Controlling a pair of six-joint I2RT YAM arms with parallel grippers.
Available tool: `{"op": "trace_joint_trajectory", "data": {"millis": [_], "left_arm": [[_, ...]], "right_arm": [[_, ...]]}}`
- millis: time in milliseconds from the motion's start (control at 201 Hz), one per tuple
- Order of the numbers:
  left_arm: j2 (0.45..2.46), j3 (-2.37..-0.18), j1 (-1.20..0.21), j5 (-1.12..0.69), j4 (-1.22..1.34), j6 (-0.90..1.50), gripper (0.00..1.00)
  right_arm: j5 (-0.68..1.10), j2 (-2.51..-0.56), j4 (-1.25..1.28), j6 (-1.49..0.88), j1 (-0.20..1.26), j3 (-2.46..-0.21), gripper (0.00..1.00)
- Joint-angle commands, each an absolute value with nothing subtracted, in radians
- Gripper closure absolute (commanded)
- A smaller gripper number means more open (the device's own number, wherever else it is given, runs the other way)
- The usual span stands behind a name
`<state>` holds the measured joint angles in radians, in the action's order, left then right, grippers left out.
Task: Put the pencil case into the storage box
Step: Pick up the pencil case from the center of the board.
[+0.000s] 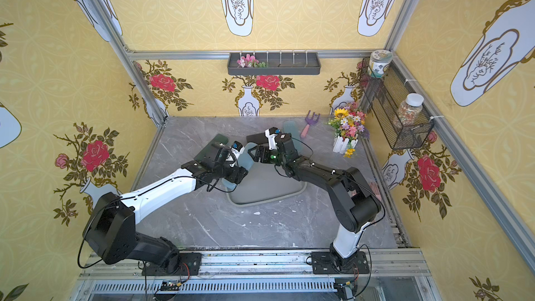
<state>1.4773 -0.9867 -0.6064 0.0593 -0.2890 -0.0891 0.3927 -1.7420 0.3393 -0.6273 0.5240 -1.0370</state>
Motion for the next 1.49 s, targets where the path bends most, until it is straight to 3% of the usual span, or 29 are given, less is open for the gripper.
{"op": "trace_joint_trajectory", "data": {"millis": [0, 284, 473, 1095, 1255, 1294, 1339, 1489], "left_arm": [[1.488, -0.994, -0.613, 0.048, -0.242, -0.075, 0.26], [1.504, -0.997, -0.632, 0.041, -0.221, -0.066, 0.26], [1.509, -0.995, -0.636, 0.040, -0.210, -0.061, 0.26], [1.513, -0.979, -0.643, 0.034, -0.196, -0.054, 0.23], [1.513, -0.972, -0.644, 0.033, -0.191, -0.055, 0.17], [1.512, -0.971, -0.645, 0.033, -0.192, -0.055, 0.13], [1.510, -0.970, -0.646, 0.034, -0.191, -0.055, 0.00], [1.499, -0.965, -0.649, 0.035, -0.191, -0.052, 0.00]], "right_arm": [[0.395, -1.757, 0.404, -0.652, 0.532, -1.045, 0.14], [0.386, -1.766, 0.505, -0.708, 0.542, -1.014, 0.33], [0.380, -1.766, 0.539, -0.731, 0.543, -1.002, 0.62], [0.384, -1.784, 0.612, -0.785, 0.542, -0.982, 0.67], [0.382, -1.787, 0.619, -0.791, 0.543, -0.981, 0.67], [0.379, -1.788, 0.621, -0.794, 0.544, -0.980, 0.67], [0.376, -1.789, 0.623, -0.794, 0.540, -0.978, 0.67], [0.368, -1.791, 0.626, -0.797, 0.541, -0.977, 0.67]]}}
